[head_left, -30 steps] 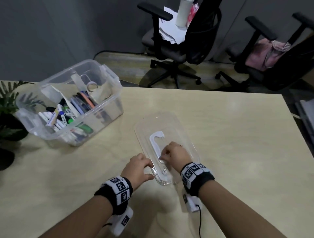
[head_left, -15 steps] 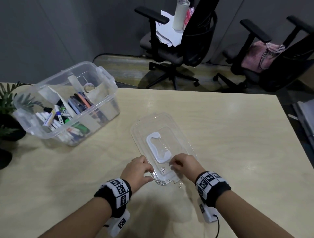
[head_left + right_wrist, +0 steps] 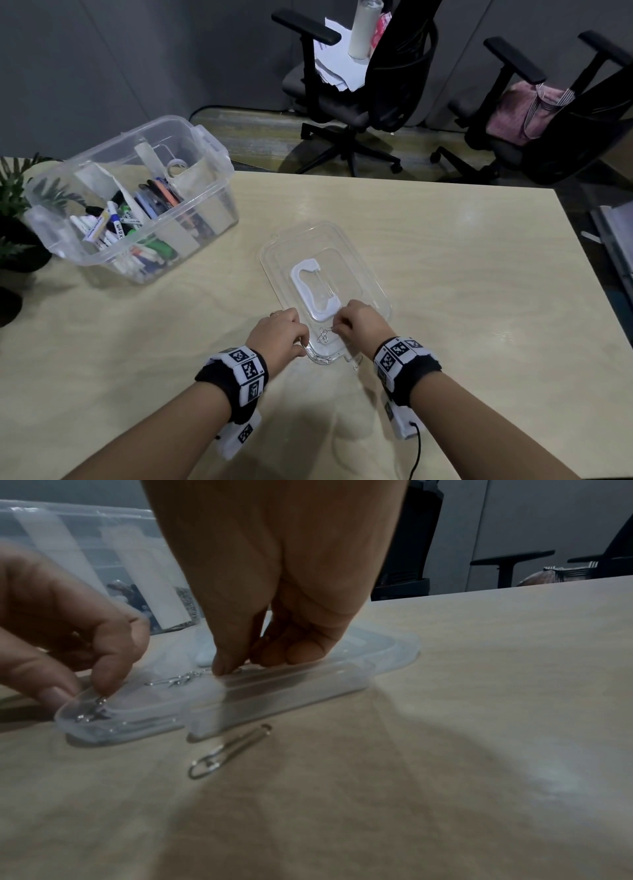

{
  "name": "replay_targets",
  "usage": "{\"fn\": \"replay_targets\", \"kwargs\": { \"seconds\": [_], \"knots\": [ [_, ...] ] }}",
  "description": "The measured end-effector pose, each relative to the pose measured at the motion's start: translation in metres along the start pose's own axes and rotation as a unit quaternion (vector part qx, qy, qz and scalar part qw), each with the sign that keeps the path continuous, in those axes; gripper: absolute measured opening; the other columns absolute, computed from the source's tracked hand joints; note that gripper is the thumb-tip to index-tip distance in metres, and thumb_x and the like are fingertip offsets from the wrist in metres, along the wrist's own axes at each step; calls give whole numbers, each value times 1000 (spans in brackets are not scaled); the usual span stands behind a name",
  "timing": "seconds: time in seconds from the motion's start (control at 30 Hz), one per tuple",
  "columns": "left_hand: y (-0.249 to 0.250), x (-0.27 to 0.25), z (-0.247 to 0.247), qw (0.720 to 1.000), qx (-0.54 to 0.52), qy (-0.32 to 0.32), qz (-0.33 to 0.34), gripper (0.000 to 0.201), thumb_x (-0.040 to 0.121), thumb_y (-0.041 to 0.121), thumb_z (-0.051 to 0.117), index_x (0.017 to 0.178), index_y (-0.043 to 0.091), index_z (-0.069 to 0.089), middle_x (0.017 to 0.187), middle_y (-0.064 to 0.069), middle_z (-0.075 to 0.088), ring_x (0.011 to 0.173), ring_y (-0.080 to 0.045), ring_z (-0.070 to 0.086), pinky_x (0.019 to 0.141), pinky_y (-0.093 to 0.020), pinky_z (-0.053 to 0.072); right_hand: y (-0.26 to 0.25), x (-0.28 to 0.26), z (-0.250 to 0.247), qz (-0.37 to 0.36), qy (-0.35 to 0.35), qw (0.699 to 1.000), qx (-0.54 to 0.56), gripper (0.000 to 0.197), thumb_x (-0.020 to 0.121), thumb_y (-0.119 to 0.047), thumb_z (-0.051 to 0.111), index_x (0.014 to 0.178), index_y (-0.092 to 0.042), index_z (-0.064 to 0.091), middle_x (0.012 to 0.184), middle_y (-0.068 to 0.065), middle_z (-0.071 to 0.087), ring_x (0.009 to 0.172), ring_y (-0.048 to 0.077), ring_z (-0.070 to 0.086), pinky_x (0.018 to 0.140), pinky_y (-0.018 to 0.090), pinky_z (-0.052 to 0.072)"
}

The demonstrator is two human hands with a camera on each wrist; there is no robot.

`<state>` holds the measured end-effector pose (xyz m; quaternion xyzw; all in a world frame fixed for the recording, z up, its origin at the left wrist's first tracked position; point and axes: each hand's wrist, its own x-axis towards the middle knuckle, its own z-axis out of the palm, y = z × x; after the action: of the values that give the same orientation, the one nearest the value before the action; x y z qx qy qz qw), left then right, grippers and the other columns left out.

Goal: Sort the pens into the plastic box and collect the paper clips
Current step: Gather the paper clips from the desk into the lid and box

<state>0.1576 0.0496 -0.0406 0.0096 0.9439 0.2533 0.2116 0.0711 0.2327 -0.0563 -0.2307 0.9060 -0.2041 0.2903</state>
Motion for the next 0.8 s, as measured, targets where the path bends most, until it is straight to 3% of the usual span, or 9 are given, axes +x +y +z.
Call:
{"fn": "replay_targets", "kwargs": {
  "seconds": [0.13, 0.3, 0.4, 0.53, 0.8],
  "knots": [
    [1, 0, -3, 1000, 18, -3, 6, 18, 82, 37, 66, 98, 28, 66, 91, 12, 39, 99, -13, 48, 84, -25, 37, -3, -4, 0, -9, -12, 1000, -11, 13, 90, -21, 59, 88, -9, 64, 93, -2, 47, 87, 23, 57, 80, 29, 45],
    [0, -5, 2, 1000, 17, 14, -6, 26, 75, 44, 70, 97, 31, 63, 89, 14, 38, 88, -8, 41, 80, -23, 36, -8, -14, -13, -21, -32, 998, 59, 9, 85, -14, 61, 89, -7, 67, 94, 5, 66, 88, 21, 62, 82, 30, 49],
    [2, -9, 10, 998, 33, 35, -27, 40, 68, 56, 71, 97, 31, 63, 93, 14, 42, 92, -10, 45, 83, -26, 39, -14, -17, -9, -34, -57, 995, 74, 19, 86, -14, 60, 103, -14, 68, 96, 5, 68, 86, 20, 64, 83, 31, 50],
    [7, -12, 13, 996, 58, 58, -43, 40, 70, 57, 68, 100, 31, 64, 102, 11, 47, 98, -13, 47, 84, -28, 38, -18, -12, -2, -59, -72, 996, -18, 31, 89, -21, 57, 120, -23, 64, 116, 2, 64, 108, 18, 57, 96, 33, 44],
    [4, -6, 5, 998, 61, 20, -12, 25, 80, 47, 65, 99, 32, 68, 102, 10, 45, 102, -13, 45, 91, -30, 35, -20, -2, -1, -45, -83, 994, -53, 16, 88, -27, 62, 97, -15, 67, 99, 4, 54, 97, 24, 56, 85, 33, 45]
  ]
}}
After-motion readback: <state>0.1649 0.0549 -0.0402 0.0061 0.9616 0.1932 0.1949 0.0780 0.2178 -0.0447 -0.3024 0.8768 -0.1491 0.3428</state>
